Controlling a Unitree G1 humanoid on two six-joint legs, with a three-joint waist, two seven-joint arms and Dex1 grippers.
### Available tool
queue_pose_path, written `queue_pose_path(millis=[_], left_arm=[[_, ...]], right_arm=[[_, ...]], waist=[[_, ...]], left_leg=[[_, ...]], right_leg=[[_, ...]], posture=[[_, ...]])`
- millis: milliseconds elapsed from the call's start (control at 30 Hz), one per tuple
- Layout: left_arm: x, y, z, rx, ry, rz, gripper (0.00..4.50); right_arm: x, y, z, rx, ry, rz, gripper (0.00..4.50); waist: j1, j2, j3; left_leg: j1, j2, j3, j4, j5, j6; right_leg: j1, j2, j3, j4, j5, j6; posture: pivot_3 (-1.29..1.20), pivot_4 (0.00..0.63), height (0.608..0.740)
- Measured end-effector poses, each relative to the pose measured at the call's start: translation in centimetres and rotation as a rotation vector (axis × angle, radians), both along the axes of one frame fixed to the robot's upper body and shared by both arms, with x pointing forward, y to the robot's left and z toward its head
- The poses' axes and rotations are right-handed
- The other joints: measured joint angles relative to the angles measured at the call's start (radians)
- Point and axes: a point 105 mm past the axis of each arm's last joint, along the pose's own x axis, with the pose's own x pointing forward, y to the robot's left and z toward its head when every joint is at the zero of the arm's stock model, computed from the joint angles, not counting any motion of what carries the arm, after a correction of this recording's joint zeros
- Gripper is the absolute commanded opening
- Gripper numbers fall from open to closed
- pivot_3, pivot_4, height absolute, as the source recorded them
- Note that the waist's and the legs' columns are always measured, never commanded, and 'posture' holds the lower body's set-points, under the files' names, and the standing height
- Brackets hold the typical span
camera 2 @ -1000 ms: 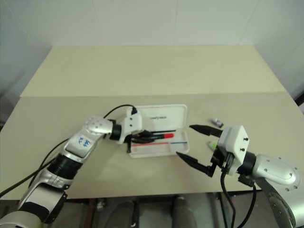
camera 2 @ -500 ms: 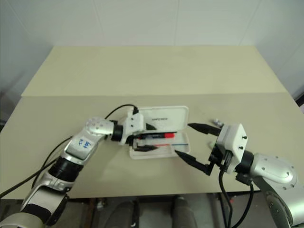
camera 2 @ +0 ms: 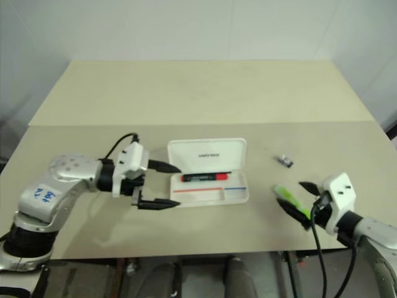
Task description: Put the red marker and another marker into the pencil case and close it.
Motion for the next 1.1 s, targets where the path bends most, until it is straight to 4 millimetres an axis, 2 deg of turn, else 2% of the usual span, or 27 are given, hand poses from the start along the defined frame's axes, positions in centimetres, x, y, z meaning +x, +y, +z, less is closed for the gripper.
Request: queue_pose_path(millis=[133,367,500,633,733,867,967,1033,1100], left_arm=[[-1.7,0.9,-0.6,-0.014,0.028,-0.045,4.47],[-2.2,1.1,-0.3,-0.031,-0.011,-0.076,4.47],[-2.1,1.4,-0.2,-0.02,-0.022,-0.076,4.5],[-2.1,1.6,0.0,-0.006,-0.039,-0.076,4.5],[-2.0,1.8,0.1,0.008,-0.046,-0.072,4.5],[-1.8,2.4,0.3,0.012,-0.061,-0.05,4.5],[-1.6,2.8,0.2,0.01,-0.058,-0.038,4.5],[-1.6,2.9,0.2,0.012,-0.067,-0.037,4.5],[-1.8,3.5,-0.2,0.024,-0.054,-0.03,4.5]], right_arm=[[-0.5,-0.7,-1.1,0.002,0.05,-0.003,4.5],[0.1,-0.7,-2.6,0.01,0.097,0.059,4.5],[1.0,-0.9,-2.9,0.004,0.091,0.078,3.59],[1.2,-1.7,-3.4,-0.028,0.087,0.085,2.06],[1.1,-1.6,-3.4,-0.04,0.086,0.114,1.1],[1.5,-1.2,-3.0,-0.051,0.074,0.139,1.1],[1.9,0.2,-2.7,-0.056,0.068,0.189,1.1],[2.5,1.5,-1.4,-0.054,0.028,0.237,1.1],[3.3,3.7,0.8,-0.058,-0.038,0.336,1.1]], waist=[[-0.005,0.0,0.0],[-0.009,0.0,0.0],[-0.009,0.0,0.0],[-0.01,0.0,0.0],[-0.009,0.0,0.0],[-0.01,0.0,0.0],[-0.02,0.0,0.0],[-0.024,0.0,0.0],[-0.03,0.001,0.001]], left_leg=[[0.0,0.001,0.0,0.001,0.0,0.0],[-0.001,0.001,0.0,0.001,0.0,-0.001],[-0.001,0.001,0.001,0.0,-0.002,0.0],[-0.001,0.001,0.001,0.0,-0.002,0.001],[0.0,0.001,0.0,0.001,-0.002,0.001],[0.0,0.001,0.0,0.001,-0.002,0.001],[0.0,0.001,0.001,0.001,-0.002,0.001],[0.001,0.001,0.002,0.001,-0.002,0.001],[0.001,0.002,0.003,0.001,-0.002,0.001]], right_leg=[[0.0,0.001,0.0,0.0,0.0,0.0],[0.002,0.001,0.0,-0.006,0.003,-0.001],[0.002,0.001,0.0,-0.007,0.002,0.0],[0.002,0.001,0.0,-0.006,0.001,0.0],[0.002,0.001,0.0,-0.005,0.001,0.0],[0.002,0.001,0.0,-0.004,0.001,0.0],[0.001,0.001,0.001,-0.003,0.001,0.0],[0.0,0.001,0.002,-0.001,0.001,0.0],[-0.001,0.003,0.004,0.0,0.001,0.0]], posture=[[0.0,0.15,0.74],[0.0,0.15,0.74],[0.0,0.15,0.74],[0.0,0.15,0.74],[0.0,0.15,0.74],[0.0,0.15,0.74],[0.0,0.15,0.74],[0.0,0.15,0.74],[0.0,0.15,0.74]])
